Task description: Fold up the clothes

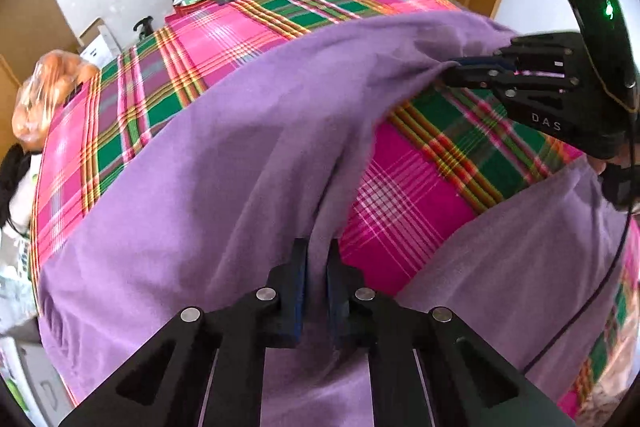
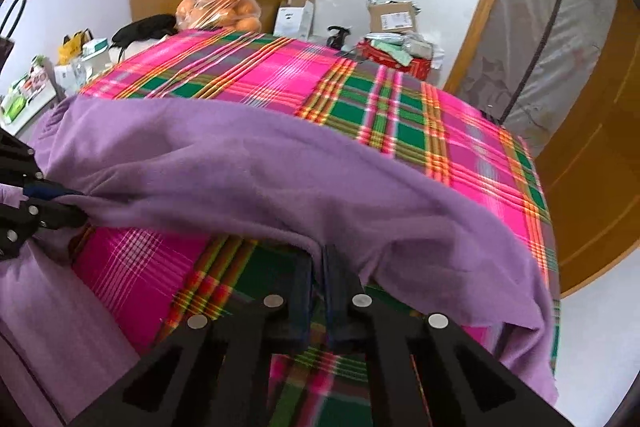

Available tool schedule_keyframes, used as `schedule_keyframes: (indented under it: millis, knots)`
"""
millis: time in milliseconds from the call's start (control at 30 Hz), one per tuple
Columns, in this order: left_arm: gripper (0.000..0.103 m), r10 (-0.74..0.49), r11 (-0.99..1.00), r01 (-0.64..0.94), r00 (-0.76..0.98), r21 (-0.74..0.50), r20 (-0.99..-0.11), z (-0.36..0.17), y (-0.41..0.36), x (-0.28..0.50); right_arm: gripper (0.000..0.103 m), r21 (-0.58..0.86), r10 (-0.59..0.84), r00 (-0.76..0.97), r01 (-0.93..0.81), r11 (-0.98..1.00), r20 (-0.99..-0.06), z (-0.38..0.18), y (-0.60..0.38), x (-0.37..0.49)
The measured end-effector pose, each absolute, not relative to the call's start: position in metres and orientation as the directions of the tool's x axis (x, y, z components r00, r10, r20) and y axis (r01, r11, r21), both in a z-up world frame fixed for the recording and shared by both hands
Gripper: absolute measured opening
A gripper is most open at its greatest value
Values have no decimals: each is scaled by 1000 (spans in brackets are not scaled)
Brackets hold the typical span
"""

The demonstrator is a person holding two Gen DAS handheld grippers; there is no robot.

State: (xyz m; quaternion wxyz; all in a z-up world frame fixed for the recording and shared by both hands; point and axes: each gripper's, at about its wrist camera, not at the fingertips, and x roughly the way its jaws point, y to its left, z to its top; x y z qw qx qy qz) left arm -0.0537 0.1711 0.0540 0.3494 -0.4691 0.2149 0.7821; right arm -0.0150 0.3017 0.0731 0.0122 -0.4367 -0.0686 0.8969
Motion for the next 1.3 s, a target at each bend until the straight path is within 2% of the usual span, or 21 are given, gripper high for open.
schedule_keyframes:
  millis: [233,367,467,533,633,700,900,1033,1133,1300]
  knots:
    - [6,423,-660,-748,-289,-73,-859,73,149,-50,5,-46,16,-646,29,-999,-763,89,314,17]
    - [6,426,-623,-779,-262,-71,-866,69,146,-44,6,-24,-20,-581,67,-997,-814,71,312,25]
    - [6,401,-614,-786,-233,-72,-886,59,145,-36,11,-23,-7,-564,46,-999,-826,64,316,29]
    - [6,389,-609,-790,-216,-74,-896,55,148,-36,11,4,-7,-581,7,-1000,-814,68,327,37]
    - [6,366,-606,-793,-204,-66,-908,50,152,-37,17,43,17,-607,-83,-996,-794,75,354,56]
    - [7,352,-608,-792,-197,-63,-915,49,153,-38,27,65,61,-619,-179,-982,-783,78,378,72]
    - [8,376,-633,-768,-189,-102,-907,56,151,-43,38,180,171,-630,-453,-873,-757,75,449,130]
    - [9,382,-634,-768,-202,-96,-902,65,152,-42,43,158,219,-624,-490,-857,-750,72,462,146]
    - [15,391,-627,-773,-204,-97,-898,70,154,-40,44,137,218,-616,-476,-869,-757,67,460,140]
    - [15,381,-635,-767,-209,-90,-901,74,157,-38,44,62,235,-600,-432,-900,-765,58,450,124]
